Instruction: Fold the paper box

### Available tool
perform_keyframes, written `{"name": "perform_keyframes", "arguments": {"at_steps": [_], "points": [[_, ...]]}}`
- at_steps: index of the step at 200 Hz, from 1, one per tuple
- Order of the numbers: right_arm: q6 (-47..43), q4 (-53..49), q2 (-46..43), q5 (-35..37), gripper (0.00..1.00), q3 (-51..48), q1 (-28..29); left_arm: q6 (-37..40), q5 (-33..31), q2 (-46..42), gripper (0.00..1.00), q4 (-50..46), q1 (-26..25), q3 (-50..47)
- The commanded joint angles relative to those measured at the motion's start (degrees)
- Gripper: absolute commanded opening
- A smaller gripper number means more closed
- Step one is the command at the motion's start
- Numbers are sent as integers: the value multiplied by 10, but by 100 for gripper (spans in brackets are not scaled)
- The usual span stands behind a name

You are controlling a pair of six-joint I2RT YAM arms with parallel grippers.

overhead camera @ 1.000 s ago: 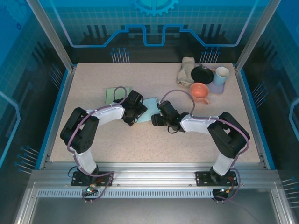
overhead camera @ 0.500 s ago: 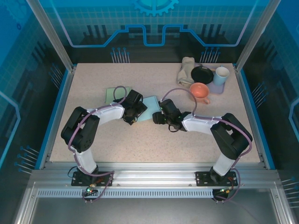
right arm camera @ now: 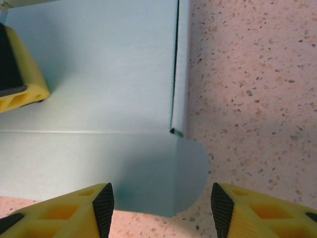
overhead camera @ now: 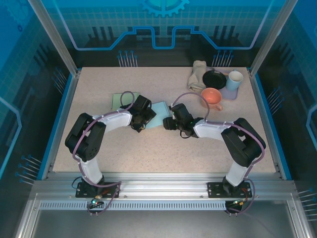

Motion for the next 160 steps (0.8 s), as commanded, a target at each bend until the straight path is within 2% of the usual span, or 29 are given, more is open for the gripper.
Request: {"name": "perform_keyframes", "arguments": {"at_steps": [1, 48, 61, 83, 160], "points": [[-19, 28, 17, -35, 57, 1, -15, 10, -26, 37, 86, -70, 11, -21], [5, 62, 32, -95, 56, -5, -18, 11, -26, 37, 86, -69, 12, -21], [11, 69, 36, -110, 51, -7, -19, 11, -26, 38, 86, -69, 11, -22], [20, 80, 40, -130, 49, -7, -23, 12, -27, 39, 85, -69, 12, -22], [-2, 83, 62, -88, 49, -7, -24, 14, -27, 44, 85, -69, 12, -19]]}}
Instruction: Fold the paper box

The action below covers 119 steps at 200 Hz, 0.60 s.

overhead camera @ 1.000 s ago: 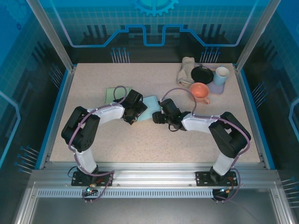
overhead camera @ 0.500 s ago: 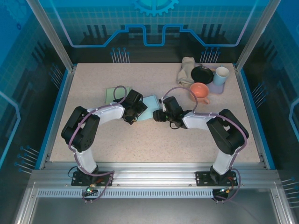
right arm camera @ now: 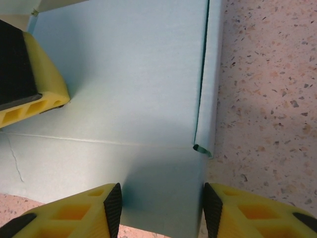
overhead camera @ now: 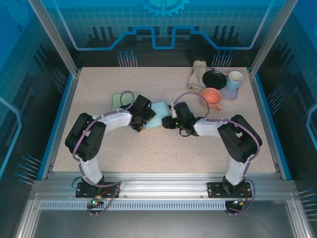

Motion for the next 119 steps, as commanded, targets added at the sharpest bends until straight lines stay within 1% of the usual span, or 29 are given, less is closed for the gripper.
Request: {"name": "perform_keyframes", "arguments": {"at_steps": [1, 80, 119], "points": [[-13, 21, 27, 4, 49, -6, -2, 11, -24, 43, 86, -73, 10, -19], [-44, 188, 69, 20, 49, -80, -3, 14, -19, 54, 85, -71, 10, -19], [-45, 223, 82, 59, 53, -93, -2, 15, -19, 56, 85, -67, 12, -30]]}}
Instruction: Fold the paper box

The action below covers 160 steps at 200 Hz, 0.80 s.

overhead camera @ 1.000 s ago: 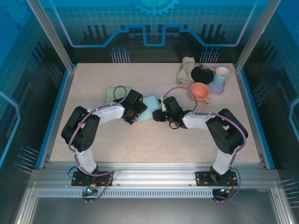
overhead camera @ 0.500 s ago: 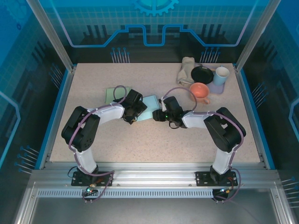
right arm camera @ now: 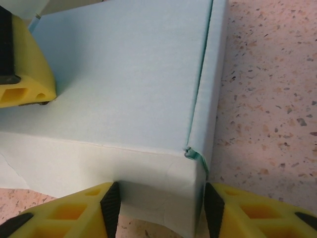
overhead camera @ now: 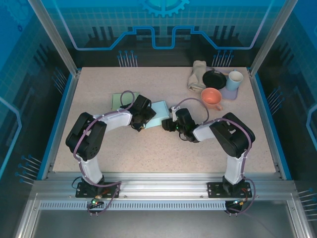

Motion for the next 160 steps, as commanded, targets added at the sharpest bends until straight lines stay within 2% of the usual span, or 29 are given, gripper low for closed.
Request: {"name": "perform_keyframes", "arguments": {"at_steps": [1, 38, 74, 119, 142, 160], "points": [[-14, 4, 28, 39, 53, -16, -2, 14, -19, 49, 85, -78, 10, -31], [-9, 21, 32, 67, 57, -27, -2, 15, -18, 49, 86, -76, 14, -38], [5, 28, -3, 62, 60, -48, 7, 16, -18, 54, 85, -76, 22, -39], [19, -49, -72, 66, 60, -41, 31, 15, -23, 53, 85, -77, 25, -39], [34, -89, -87, 74, 54, -24, 43, 14, -27, 54, 85, -78, 25, -39], [62, -112, -77, 75, 42, -5, 42, 14, -28, 56, 85, -79, 25, -37]]}}
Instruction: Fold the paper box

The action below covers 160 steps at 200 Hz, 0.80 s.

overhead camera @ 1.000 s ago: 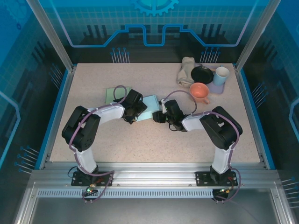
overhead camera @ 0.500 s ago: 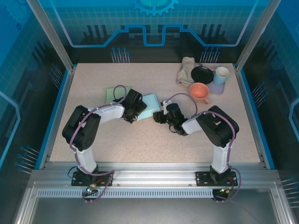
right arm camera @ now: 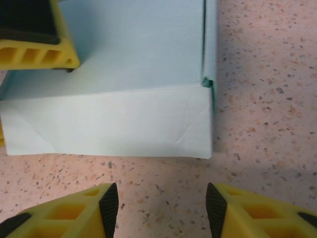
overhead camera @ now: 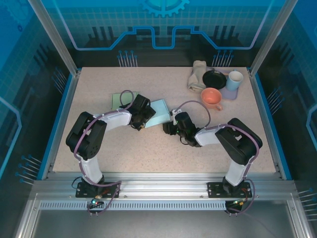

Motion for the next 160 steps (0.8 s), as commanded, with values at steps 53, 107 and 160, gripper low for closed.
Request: {"name": "perform_keyframes", "arguments": {"at_steps": [53, 107, 160], "points": [[67, 24, 71, -20, 28, 61, -8, 8, -25, 60, 85, -96, 15, -31], [119, 187, 173, -71, 24, 70, -18, 12, 33, 79, 84, -54, 10, -42], [123, 93, 135, -87, 24, 97, -22, 38, 64, 90, 84, -58, -14, -16]]}}
